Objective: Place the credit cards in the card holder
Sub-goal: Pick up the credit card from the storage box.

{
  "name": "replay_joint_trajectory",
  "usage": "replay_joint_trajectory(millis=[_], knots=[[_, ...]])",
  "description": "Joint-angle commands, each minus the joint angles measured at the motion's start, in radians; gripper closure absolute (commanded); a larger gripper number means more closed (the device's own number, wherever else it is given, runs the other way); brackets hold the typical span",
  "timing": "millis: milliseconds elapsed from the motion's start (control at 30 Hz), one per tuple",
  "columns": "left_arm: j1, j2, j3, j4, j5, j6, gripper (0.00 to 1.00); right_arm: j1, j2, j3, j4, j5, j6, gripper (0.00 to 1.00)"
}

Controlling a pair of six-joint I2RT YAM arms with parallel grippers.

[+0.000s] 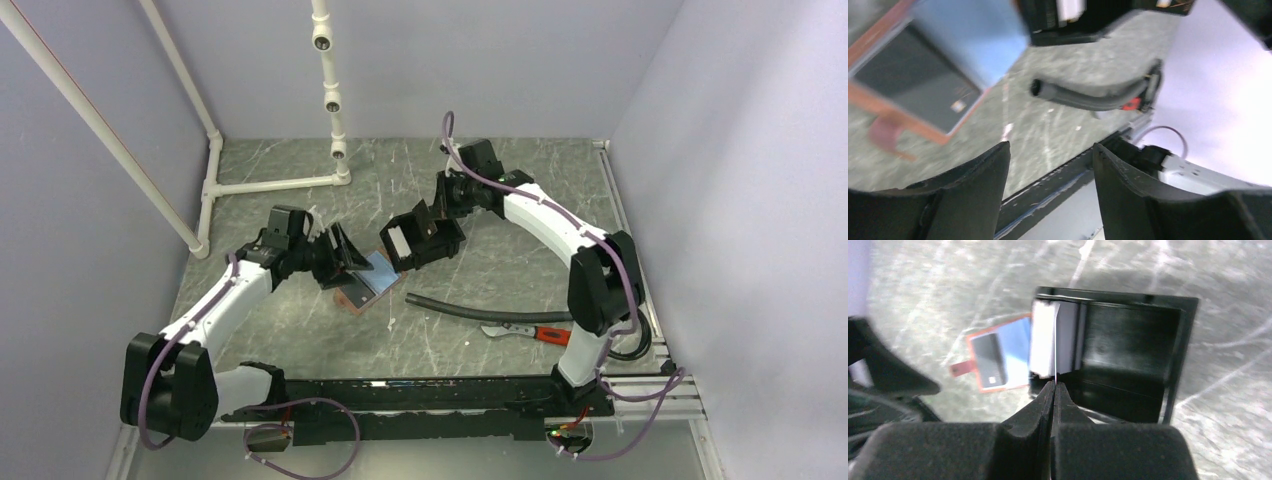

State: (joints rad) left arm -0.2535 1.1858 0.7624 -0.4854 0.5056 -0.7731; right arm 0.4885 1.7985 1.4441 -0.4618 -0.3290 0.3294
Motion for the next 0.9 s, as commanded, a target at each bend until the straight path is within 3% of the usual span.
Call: replay_joint_trajectory(millis=[0,100,167,400,667,733,867], knots=[[0.032,-0.001,-0.001,0.394,0.314,-0.107,0.32,0.001,-0.078,-0.003,0.089,-0.225,0.055,1.0],[0.035,-0.018,-0.036,0.61,0.359,-0.196,0.28,0.011,-0.074,-0.035,0.2,-0.453,0.173,1.0],[0.037,-0.028,-0.052,0.664,0.352,-0.244,0.25,0.022,-0.094,-0.079,0.298,-0.534,0.251,1.0],[0.037,-0.059,-0.08,0.609,0.268,-0.26,0.23,0.074,-0.112,-0.178,0.591,-0.651,0.471,1.0],[0.037,-0.101,-0.106,0.569,0.224,-0.29,0.25,0.091,-0.115,-0.199,0.636,-0.653,0.505,1.0],[0.037,-0.11,-0.125,0.613,0.223,-0.315,0.3,0.095,-0.111,-0.202,0.643,-0.658,0.509,1.0],[0.037,-0.125,-0.153,0.655,0.204,-0.334,0.64,0.095,-0.104,-0.198,0.592,-0.645,0.471,1.0]])
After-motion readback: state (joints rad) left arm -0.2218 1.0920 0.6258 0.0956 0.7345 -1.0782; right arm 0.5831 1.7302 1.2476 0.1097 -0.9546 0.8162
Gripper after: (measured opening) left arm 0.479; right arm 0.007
